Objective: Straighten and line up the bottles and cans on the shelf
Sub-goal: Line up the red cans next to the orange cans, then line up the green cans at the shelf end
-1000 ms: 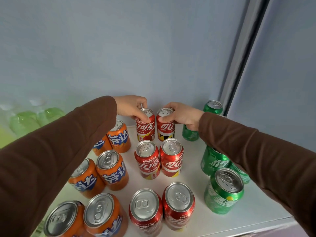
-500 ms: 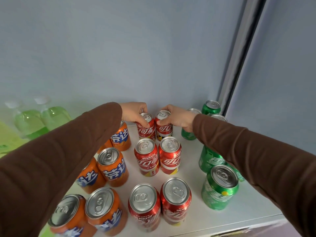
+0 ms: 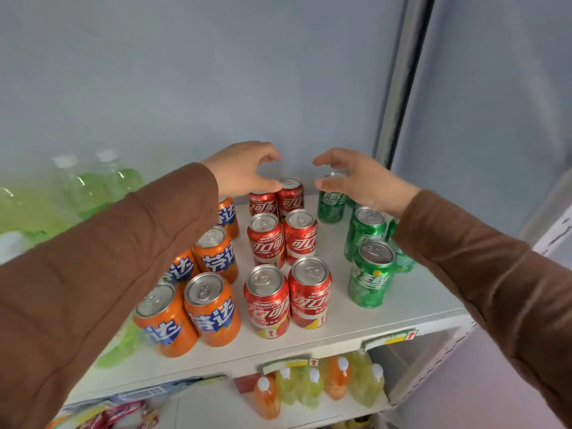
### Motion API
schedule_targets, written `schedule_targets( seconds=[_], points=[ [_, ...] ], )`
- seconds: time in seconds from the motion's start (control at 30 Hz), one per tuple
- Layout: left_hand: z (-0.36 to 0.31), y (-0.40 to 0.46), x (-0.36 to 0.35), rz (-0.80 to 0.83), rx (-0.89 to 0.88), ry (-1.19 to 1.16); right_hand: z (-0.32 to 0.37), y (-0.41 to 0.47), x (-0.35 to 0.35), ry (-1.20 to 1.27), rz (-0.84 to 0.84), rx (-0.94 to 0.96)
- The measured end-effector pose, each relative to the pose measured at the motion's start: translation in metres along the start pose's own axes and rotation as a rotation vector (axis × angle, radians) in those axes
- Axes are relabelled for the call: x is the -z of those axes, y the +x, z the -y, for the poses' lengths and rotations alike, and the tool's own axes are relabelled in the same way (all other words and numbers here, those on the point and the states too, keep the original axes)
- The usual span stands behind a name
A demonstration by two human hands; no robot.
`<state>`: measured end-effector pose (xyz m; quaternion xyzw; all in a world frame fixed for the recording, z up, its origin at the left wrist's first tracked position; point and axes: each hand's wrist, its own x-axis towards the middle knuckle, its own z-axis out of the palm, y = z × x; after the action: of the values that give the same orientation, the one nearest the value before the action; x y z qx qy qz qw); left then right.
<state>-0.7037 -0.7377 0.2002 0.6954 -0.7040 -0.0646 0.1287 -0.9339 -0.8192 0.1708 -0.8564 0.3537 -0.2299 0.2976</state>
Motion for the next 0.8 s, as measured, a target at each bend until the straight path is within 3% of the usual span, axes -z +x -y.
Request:
schedule_targets(
  seconds=[0.13,0.37,0.6,0.8],
  points=[
    [-0.052,-0.037,-0.004,-0.056,-0.108,-0.025,-0.011,-0.056,0.018,0.077,-0.117,0.040],
    [-0.129,-0.086,-0.044,-0.166,-0.216,0.014,-0.043,-0.143,0.027,0.088,-0.157,0.081],
    [-0.173,-0.136,-0.121,-0.346,-0.122,-0.046,-0.099,-0.205,0.006,0.101,-0.159,0.069],
    [-0.176,-0.153,-0.222,-0.312,0.053,-0.048,-0.154,-0.228,-0.033,-0.127,-0.091,0.106]
  ],
)
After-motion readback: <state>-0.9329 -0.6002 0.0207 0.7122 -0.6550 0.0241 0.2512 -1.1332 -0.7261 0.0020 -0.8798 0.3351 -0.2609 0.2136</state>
